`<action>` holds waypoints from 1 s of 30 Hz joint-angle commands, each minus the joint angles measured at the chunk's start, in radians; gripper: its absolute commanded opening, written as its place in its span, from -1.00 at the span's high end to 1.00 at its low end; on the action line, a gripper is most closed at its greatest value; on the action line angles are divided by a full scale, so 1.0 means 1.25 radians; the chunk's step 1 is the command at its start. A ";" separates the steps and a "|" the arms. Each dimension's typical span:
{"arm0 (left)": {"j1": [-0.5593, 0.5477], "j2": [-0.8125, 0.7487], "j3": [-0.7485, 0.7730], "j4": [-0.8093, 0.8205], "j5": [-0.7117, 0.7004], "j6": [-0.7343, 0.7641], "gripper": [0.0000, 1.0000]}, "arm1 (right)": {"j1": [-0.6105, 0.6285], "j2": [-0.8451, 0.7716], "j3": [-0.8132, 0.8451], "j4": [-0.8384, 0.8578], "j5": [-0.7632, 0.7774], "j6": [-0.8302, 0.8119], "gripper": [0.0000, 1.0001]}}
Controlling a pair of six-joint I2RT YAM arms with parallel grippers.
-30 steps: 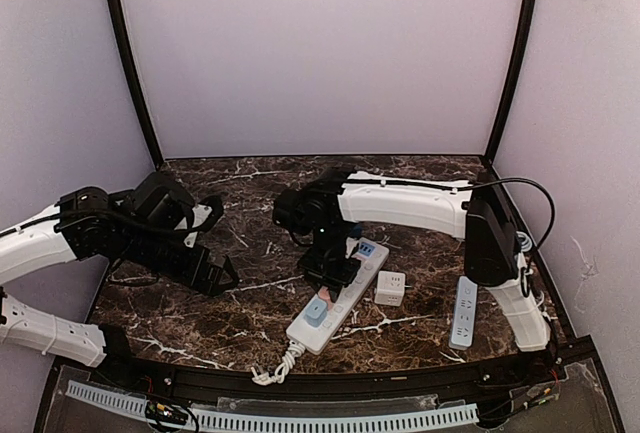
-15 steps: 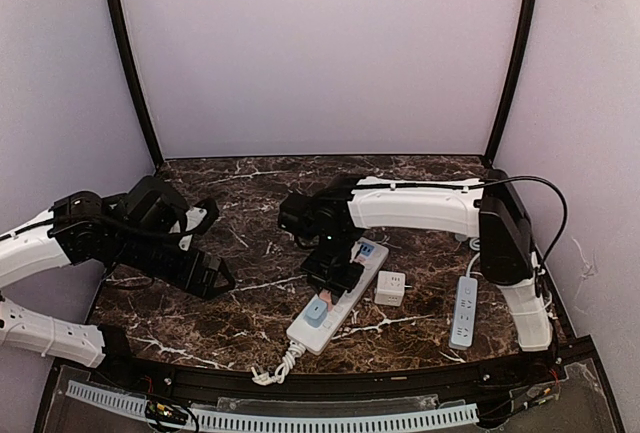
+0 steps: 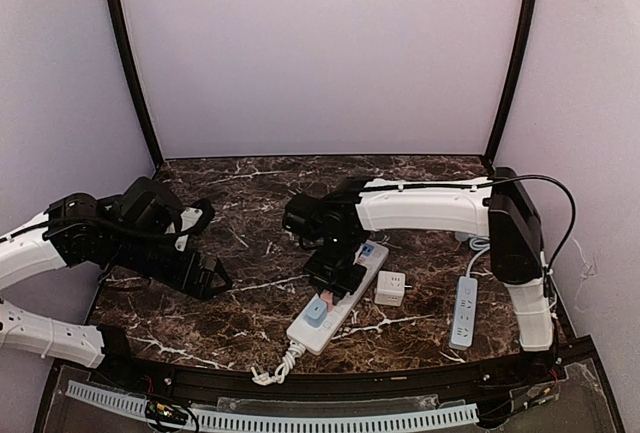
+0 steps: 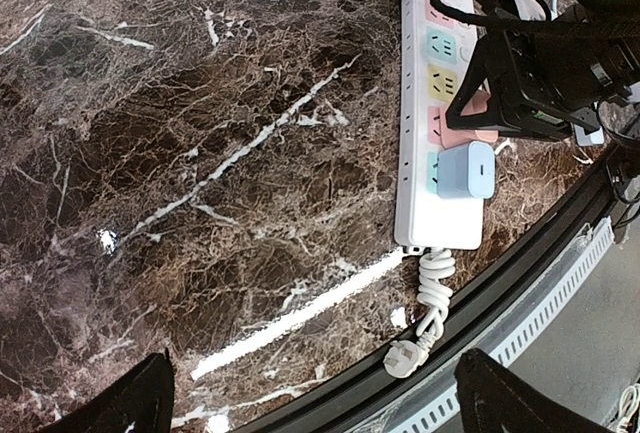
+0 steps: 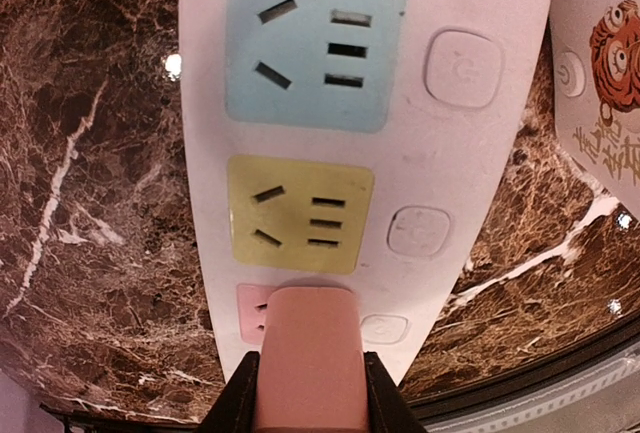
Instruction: Insert the plug
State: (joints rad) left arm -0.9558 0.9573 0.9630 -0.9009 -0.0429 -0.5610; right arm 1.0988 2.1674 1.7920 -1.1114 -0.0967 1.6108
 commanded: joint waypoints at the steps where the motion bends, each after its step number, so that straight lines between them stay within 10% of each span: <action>1: 0.004 -0.016 -0.015 -0.037 -0.006 -0.009 -0.97 | 0.039 0.128 -0.090 0.044 0.005 -0.016 1.00; 24: 0.003 -0.042 -0.027 0.001 -0.049 -0.029 -0.97 | 0.038 0.056 -0.173 0.147 -0.008 -0.074 0.98; 30: 0.003 -0.067 -0.048 0.015 -0.058 -0.040 -0.98 | 0.028 0.026 -0.130 0.120 0.013 -0.103 0.20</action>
State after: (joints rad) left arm -0.9558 0.8989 0.9298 -0.8894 -0.0944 -0.5953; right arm 1.1061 2.0880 1.6764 -0.9871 -0.0937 1.5486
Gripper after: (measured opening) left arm 0.987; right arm 0.271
